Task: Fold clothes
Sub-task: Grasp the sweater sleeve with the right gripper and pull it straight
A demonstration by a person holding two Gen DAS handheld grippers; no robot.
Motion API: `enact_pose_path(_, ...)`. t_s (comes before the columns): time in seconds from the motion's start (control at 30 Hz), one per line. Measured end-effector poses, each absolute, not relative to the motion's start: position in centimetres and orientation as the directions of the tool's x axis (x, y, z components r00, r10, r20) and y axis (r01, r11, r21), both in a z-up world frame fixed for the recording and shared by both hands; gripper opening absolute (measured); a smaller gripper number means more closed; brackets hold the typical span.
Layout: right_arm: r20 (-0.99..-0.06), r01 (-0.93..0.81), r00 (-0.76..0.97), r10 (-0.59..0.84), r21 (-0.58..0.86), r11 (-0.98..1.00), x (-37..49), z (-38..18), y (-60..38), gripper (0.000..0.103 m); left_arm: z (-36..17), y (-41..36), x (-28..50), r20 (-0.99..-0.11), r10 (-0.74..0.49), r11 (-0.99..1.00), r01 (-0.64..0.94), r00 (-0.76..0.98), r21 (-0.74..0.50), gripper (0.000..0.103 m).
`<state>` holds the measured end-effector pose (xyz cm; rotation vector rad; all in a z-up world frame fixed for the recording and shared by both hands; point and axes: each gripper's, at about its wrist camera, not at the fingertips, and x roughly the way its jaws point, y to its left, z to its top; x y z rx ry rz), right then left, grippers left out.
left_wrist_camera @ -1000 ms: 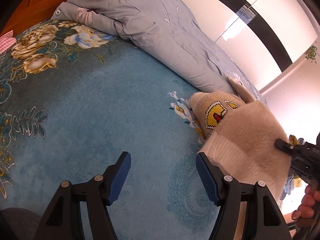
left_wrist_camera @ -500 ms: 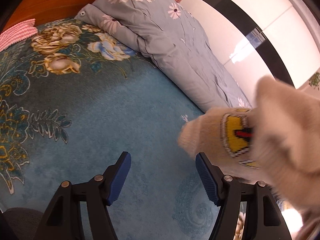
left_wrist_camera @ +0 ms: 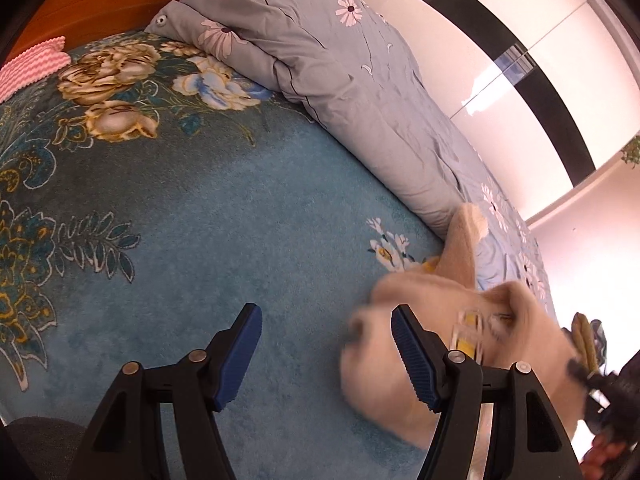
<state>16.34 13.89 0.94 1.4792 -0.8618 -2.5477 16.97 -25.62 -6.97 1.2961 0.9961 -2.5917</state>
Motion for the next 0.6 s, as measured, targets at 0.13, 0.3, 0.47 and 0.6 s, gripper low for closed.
enact_pose_path(0.13,-0.831,-0.321,-0.489,-0.266,0.455,-0.830,18.7,-3.3,17.5,0.015,-7.5,-24.8,16.3,-0.761,0.212,-0.807,0.330,-0.614,-0.490,0.071)
enact_pose_path(0.3,-0.875,-0.393,-0.440,-0.203,0.391,-0.833,20.0,-6.5,19.5,0.015,-8.4,-23.3,15.4,-0.790,0.219,-0.841,0.300,-0.573,-0.451,0.071)
enact_pose_path(0.47,-0.890,-0.407,-0.413,-0.195,0.372,-0.834,20.5,-7.9,20.0,0.014,-8.7,-21.9,14.7,-0.787,0.261,-0.852,0.249,-0.560,-0.460,0.071)
enact_pose_path(0.6,-0.888,-0.375,-0.426,-0.172,0.346,-0.860,20.2,-5.9,19.8,0.015,-9.2,-21.6,14.1,-0.790,0.293,-0.840,0.248,-0.539,-0.482,0.071)
